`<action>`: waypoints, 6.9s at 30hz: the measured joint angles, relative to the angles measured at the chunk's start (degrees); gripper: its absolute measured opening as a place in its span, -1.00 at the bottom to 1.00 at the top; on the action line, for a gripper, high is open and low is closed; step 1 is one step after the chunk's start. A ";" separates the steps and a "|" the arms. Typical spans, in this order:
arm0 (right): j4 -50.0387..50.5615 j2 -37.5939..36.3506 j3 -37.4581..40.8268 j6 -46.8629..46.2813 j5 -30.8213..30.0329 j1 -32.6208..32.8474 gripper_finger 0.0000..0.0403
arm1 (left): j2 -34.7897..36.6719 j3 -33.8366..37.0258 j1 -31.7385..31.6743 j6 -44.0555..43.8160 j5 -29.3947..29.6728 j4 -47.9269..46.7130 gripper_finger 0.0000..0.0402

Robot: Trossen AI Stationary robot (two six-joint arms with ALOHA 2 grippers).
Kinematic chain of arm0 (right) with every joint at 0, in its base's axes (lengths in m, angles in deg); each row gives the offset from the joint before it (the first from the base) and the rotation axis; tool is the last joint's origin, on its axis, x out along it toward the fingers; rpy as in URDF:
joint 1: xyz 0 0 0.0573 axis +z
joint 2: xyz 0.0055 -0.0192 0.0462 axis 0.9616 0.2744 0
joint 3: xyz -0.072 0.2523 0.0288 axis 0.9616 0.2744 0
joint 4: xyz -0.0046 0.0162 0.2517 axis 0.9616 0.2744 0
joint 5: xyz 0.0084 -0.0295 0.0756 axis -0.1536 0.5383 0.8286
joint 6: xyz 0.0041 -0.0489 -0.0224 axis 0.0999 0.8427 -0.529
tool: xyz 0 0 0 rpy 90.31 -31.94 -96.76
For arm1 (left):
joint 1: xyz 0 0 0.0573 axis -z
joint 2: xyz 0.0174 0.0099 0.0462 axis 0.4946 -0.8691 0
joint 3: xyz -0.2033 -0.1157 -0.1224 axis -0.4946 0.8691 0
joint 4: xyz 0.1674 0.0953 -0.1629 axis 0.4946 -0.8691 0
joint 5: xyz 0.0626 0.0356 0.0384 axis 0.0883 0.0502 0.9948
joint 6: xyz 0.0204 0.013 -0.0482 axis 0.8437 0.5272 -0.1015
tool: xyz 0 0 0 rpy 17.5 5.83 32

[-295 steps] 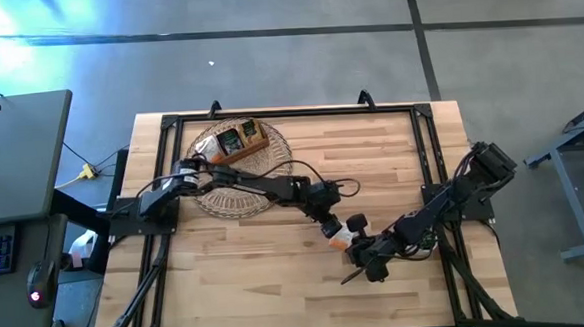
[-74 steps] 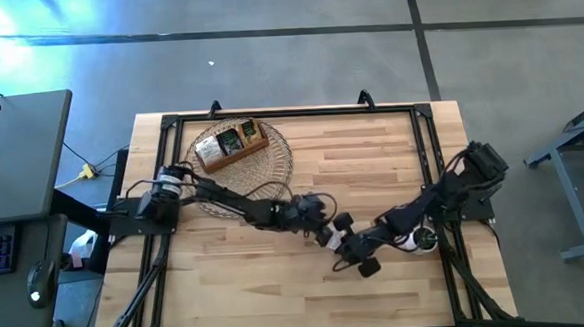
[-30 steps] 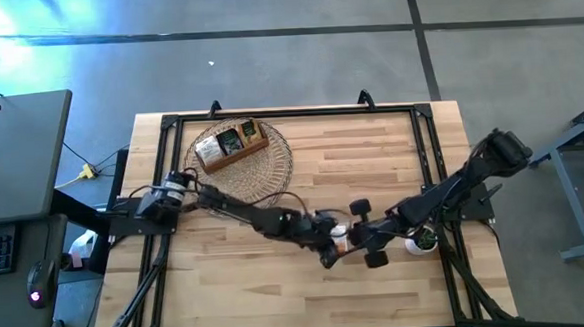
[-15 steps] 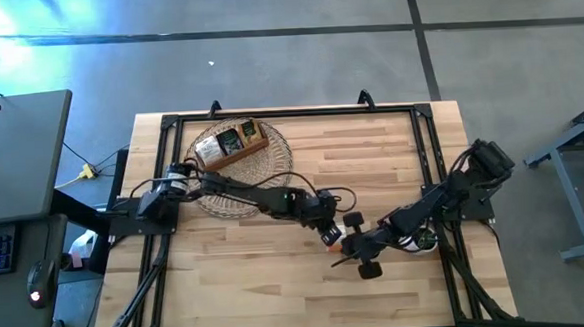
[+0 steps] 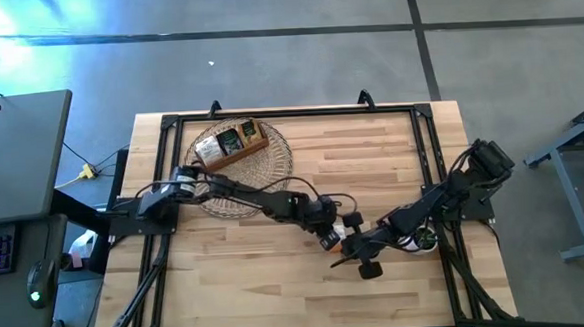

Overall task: Pick & Place Tea
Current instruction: Put the orange tea bag into the left section of the wooden organizer, then return to Home Position

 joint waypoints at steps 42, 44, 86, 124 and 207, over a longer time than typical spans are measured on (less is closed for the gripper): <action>2.93 -2.75 0.33 1.63 -0.10 1.15 -0.98 | 21.02 0.00 -0.44 -12.37 35.18 -54.08 -1.00; 3.09 -2.75 0.33 1.64 -0.24 1.14 -0.99 | 23.61 0.14 -0.42 -16.41 39.79 -62.19 -1.00; 2.32 -2.84 0.28 5.13 -2.11 1.12 -0.99 | 42.51 40.87 -27.39 -4.66 42.76 -37.42 -0.99; 36.46 -75.64 0.26 12.39 -9.97 0.73 -0.99 | 64.65 24.05 6.06 -22.28 49.47 -54.49 -0.35; -3.14 -95.11 36.32 15.78 -6.89 0.71 -0.94 | 124.20 87.43 18.38 36.12 35.37 16.03 -0.35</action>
